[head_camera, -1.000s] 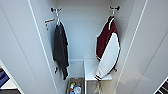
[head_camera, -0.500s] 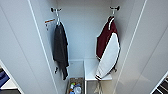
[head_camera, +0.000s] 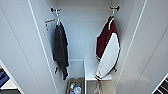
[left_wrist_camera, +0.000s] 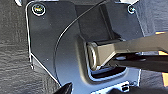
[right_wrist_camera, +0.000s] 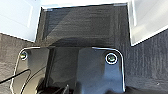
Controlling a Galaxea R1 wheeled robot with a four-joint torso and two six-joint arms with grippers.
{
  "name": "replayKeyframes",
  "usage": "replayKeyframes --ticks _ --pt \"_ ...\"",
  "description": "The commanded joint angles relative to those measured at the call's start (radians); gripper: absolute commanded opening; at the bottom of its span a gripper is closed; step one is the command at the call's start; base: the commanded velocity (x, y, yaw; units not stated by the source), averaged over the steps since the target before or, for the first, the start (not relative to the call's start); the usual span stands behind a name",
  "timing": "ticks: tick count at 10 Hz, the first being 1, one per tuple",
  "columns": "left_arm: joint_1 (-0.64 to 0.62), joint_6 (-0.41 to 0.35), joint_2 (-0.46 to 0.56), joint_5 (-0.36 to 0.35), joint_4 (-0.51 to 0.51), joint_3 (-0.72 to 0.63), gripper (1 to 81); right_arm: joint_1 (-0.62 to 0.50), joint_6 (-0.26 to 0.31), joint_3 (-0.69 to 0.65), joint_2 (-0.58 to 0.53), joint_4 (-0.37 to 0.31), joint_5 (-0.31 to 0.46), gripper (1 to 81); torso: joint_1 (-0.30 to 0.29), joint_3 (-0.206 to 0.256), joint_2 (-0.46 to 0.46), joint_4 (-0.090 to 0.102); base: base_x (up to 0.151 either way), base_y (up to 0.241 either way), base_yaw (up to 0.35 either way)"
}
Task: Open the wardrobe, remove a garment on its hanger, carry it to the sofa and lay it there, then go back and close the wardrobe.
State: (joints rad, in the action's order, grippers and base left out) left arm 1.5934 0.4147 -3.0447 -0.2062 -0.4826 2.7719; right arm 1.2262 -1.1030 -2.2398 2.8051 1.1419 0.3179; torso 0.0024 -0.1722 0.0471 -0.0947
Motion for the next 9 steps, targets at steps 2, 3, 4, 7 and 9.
replayKeyframes --ticks 2,3,4,7,9 --pt "-0.023 -0.011 0.000 0.056 -0.013 0.002 81.1 0.088 -0.018 -0.205 0.058 -0.149 -0.181 81.1 0.000 0.000 0.000 0.000 0.000 0.000 0.000" --pt "-0.023 -0.014 0.001 0.056 -0.013 0.002 81.1 0.144 -0.014 -0.252 0.091 -0.148 -0.189 81.1 0.000 0.000 0.000 0.000 0.000 0.000 0.000" --pt "-0.023 -0.017 0.004 0.057 -0.013 0.002 81.1 0.180 -0.015 -0.294 0.116 -0.148 -0.197 81.1 0.000 0.000 0.000 0.000 0.000 0.000 0.000" --pt "-0.028 -0.017 0.010 0.074 -0.011 0.003 81.1 0.266 -0.018 -0.372 0.158 -0.149 -0.304 81.1 0.000 0.000 0.000 0.000 0.000 0.000 0.000" --pt "-0.028 -0.016 0.007 0.073 -0.011 0.002 81.1 0.307 0.014 -0.395 0.159 -0.169 -0.358 81.1 -0.001 0.000 0.000 0.000 0.000 0.000 0.000"
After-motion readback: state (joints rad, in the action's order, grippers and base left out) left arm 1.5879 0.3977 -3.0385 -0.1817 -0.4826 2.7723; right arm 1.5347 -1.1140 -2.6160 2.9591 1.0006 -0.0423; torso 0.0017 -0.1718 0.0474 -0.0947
